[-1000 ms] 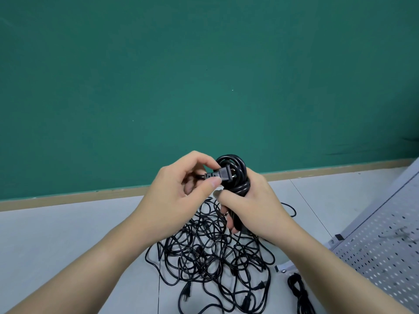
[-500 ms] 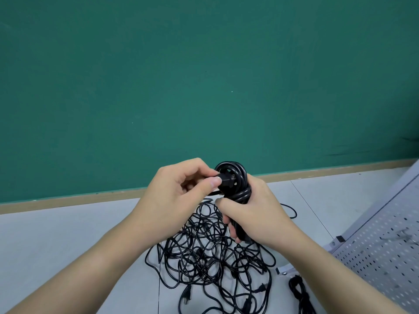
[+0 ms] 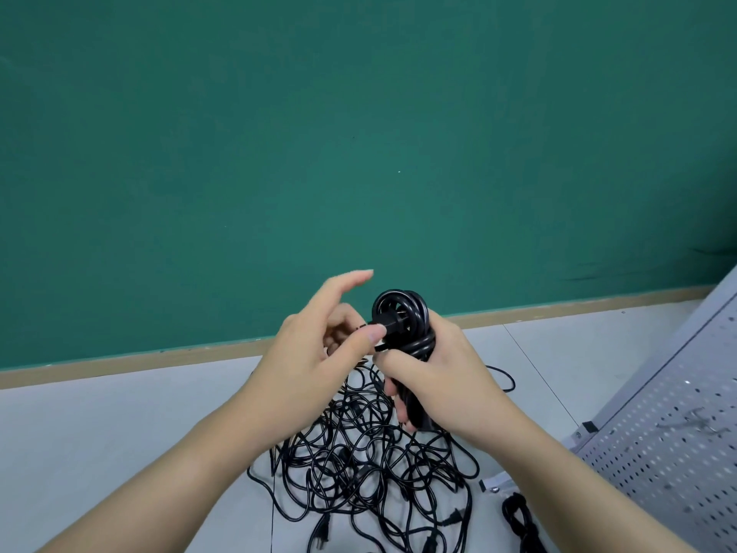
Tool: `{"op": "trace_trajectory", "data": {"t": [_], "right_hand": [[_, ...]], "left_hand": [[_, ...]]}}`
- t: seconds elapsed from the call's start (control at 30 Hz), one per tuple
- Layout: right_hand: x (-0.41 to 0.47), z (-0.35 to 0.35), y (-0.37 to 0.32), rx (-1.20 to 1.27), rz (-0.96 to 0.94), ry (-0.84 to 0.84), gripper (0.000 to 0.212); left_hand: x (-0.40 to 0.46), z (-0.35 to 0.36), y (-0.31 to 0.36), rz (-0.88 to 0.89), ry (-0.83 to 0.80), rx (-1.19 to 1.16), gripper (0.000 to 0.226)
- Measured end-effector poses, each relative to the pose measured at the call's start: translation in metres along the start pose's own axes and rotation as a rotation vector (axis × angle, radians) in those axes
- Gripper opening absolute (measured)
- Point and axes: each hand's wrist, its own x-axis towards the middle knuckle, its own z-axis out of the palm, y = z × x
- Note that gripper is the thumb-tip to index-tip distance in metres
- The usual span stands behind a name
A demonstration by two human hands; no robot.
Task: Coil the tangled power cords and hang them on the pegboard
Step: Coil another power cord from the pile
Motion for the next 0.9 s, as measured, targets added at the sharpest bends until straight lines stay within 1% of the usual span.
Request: {"op": "trace_trajectory", "data": {"t": [0.07, 0.13, 0.37, 0.6, 0.67, 0.77, 0.83, 0.9], "right_hand": [[-0.001, -0.001, 0.000, -0.024, -0.009, -0.018, 0.012], [-0.001, -0.002, 0.002, -0.046, -0.010, -0.032, 0.013], [-0.001, -0.001, 0.005, -0.080, -0.006, -0.054, 0.031], [-0.002, -0.003, 0.007, -0.059, -0.003, -0.083, 0.033], [-0.002, -0.004, 0.007, -0.054, -0.013, -0.082, 0.029], [0.002, -0.008, 0.005, -0.025, -0.018, -0.110, 0.021], [0.004, -0.011, 0.002, 0.012, 0.009, -0.151, 0.024], [0.006, -0.013, 0.001, 0.059, 0.043, -0.184, 0.026]], "left_hand": [[0.000, -0.004, -0.001, -0.002, -0.073, 0.059, 0.042], [0.000, -0.007, -0.001, 0.003, -0.100, 0.071, 0.037], [0.000, -0.013, 0.000, 0.006, -0.097, -0.017, 0.031], [0.001, -0.013, 0.001, -0.024, -0.113, -0.115, 0.027], [0.000, -0.008, 0.001, -0.036, -0.080, -0.136, 0.028], [-0.002, 0.003, 0.000, -0.027, 0.029, -0.111, 0.032], [-0.001, 0.008, -0.001, -0.024, 0.080, -0.064, 0.035], [0.000, 0.007, -0.002, -0.023, 0.087, -0.029, 0.035]]}}
